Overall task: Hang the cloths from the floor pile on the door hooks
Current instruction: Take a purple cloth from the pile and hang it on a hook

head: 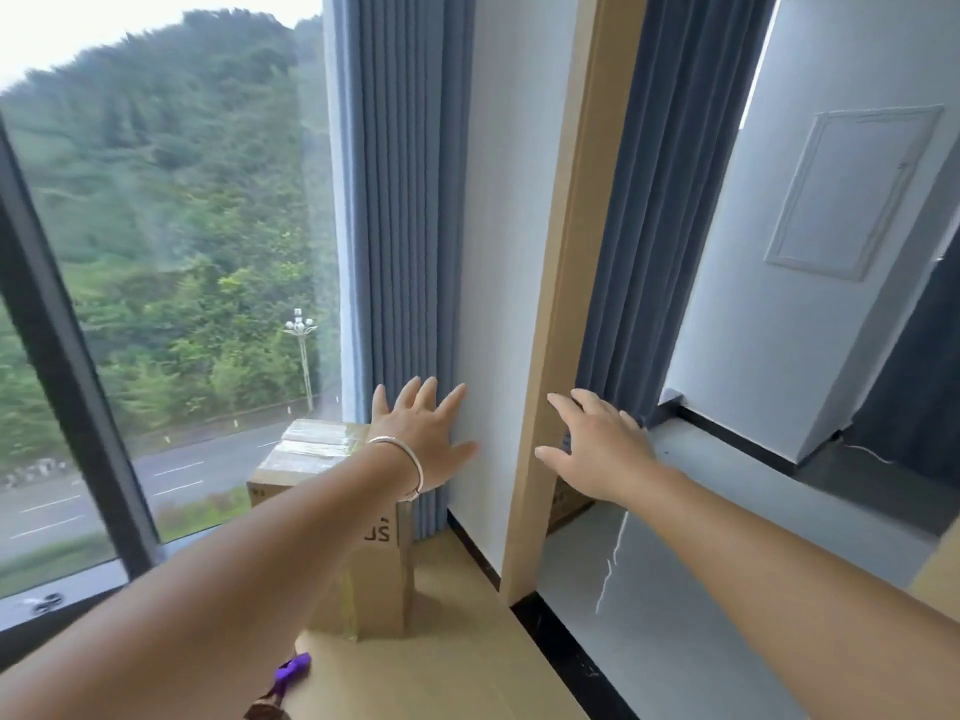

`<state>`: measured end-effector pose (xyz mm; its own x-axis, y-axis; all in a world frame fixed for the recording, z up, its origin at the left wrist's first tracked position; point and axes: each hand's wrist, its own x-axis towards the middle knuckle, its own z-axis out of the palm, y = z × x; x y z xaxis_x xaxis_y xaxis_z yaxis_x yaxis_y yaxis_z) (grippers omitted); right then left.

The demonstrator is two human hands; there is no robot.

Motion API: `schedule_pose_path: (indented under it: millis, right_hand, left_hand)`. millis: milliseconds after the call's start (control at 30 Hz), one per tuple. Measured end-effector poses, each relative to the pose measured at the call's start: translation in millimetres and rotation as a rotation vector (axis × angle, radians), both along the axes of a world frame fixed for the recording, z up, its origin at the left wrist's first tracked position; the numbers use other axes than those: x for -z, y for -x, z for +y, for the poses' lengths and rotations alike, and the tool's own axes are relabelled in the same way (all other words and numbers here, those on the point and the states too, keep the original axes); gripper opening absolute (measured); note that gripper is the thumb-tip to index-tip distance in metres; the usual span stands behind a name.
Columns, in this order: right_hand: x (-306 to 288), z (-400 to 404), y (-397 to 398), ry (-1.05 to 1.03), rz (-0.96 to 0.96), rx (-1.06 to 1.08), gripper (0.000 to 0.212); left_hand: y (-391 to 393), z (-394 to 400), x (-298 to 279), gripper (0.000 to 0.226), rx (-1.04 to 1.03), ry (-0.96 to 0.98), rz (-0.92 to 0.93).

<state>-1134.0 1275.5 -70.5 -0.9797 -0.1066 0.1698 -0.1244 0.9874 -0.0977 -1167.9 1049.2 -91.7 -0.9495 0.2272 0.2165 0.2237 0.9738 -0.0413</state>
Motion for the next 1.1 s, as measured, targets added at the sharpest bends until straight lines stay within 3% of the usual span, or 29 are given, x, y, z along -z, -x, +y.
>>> schedule_pose_path:
  millis: [467, 800, 1100]
  right_hand:
    - [13, -218, 214, 0.041, -0.048, -0.645, 0.074]
    - [40, -375, 252, 0.053, -0.106, -0.948, 0.074]
    - [80, -540, 264, -0.042, -0.081, -1.089, 0.074]
  left_hand:
    - [67, -204, 3, 0.078, -0.694, 0.071, -0.074]
    - [40, -312, 23, 0.075, -0.991, 0.045, -0.123]
    - [41, -457, 65, 0.076, -1.126, -0.022, -0.144]
